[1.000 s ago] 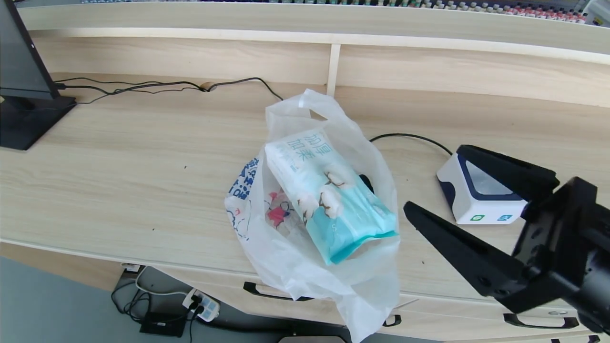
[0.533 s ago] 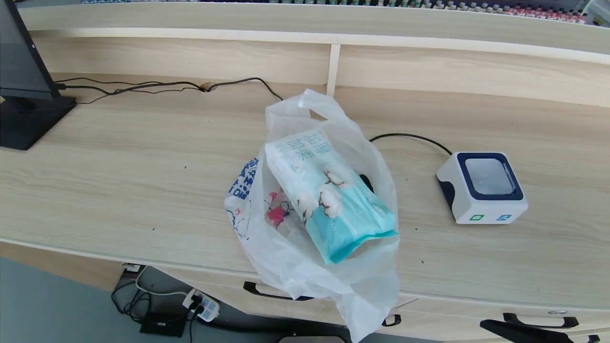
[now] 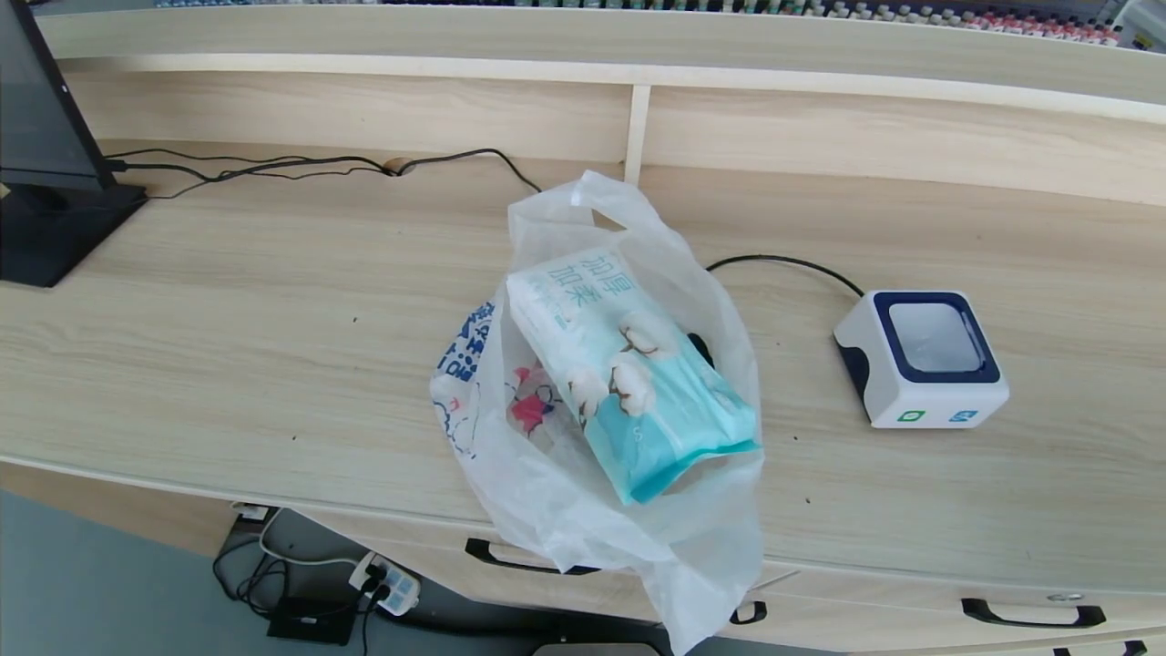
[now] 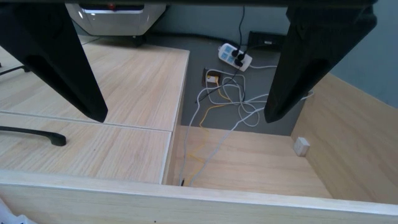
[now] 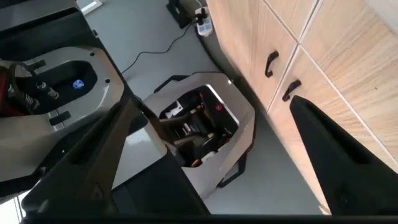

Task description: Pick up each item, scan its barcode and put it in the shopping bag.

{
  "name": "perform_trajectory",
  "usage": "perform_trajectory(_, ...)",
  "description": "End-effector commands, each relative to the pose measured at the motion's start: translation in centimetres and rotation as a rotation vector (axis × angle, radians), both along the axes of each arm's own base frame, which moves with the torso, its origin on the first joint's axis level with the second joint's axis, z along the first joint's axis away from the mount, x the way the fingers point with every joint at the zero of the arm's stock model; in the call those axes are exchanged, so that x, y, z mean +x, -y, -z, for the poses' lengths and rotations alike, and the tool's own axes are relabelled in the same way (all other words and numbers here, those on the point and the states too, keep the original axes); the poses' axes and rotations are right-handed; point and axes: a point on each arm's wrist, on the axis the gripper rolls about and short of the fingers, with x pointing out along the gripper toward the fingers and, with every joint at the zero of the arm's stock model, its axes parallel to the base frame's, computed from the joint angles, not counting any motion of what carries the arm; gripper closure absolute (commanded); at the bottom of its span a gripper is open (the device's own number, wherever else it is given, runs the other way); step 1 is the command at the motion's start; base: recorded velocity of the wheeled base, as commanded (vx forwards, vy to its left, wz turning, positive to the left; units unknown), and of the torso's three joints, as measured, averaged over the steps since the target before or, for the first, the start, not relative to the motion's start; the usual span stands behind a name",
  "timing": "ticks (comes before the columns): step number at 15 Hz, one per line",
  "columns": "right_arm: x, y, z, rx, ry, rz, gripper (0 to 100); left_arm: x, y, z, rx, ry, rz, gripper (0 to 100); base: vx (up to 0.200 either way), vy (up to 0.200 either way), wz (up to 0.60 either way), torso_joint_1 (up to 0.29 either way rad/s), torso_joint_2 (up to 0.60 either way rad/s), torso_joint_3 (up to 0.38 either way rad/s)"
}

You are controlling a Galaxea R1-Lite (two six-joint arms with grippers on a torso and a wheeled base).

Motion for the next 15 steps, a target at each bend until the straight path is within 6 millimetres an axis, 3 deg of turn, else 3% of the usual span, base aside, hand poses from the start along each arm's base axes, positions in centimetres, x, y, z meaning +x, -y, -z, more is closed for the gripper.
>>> perform_trajectory(1, -1.0, 1.8, 0.1, 0.101, 0.055, 0.002, 0, 0.0, 0.0, 0.0, 0.0, 0.0, 0.001, 0, 0.0, 0.0, 0.0, 0.0, 0.0, 0.0)
perform_trajectory(3, -1.2, 1.5, 0.7, 0.097, -0.009, -0.162, 0, 0.0, 0.0, 0.0, 0.0, 0.0, 0.001, 0, 0.0, 0.0, 0.0, 0.0, 0.0, 0.0)
perform_trajectory(6, -1.0, 0.9, 0.8, 0.041, -0.08, -0.189, 0, 0.0, 0.0, 0.0, 0.0, 0.0, 0.001, 0, 0.0, 0.0, 0.0, 0.0, 0.0, 0.0)
perform_trajectory(8, -0.8, 1.2, 0.8, 0.061, -0.057, 0.087, 0, 0.0, 0.0, 0.0, 0.0, 0.003, 0.001, 0, 0.0, 0.0, 0.0, 0.0, 0.0, 0.0)
perform_trajectory(11, -1.4, 2.1, 0.7, 0.146, 0.086, 0.711, 0, 0.0, 0.0, 0.0, -0.005, 0.003, 0.001, 0, 0.0, 0.0, 0.0, 0.0, 0.0, 0.0)
perform_trajectory(13, -1.9, 2.1, 0.7, 0.161, 0.16, 0.975, 0, 0.0, 0.0, 0.0, -0.003, 0.002, 0.001, 0, 0.0, 0.0, 0.0, 0.0, 0.0, 0.0)
perform_trajectory(15, -2.5, 2.0, 0.8, 0.183, 0.249, 1.012, 0, 0.0, 0.0, 0.0, -0.003, 0.0, 0.001, 0, 0.0, 0.0, 0.0, 0.0, 0.0, 0.0)
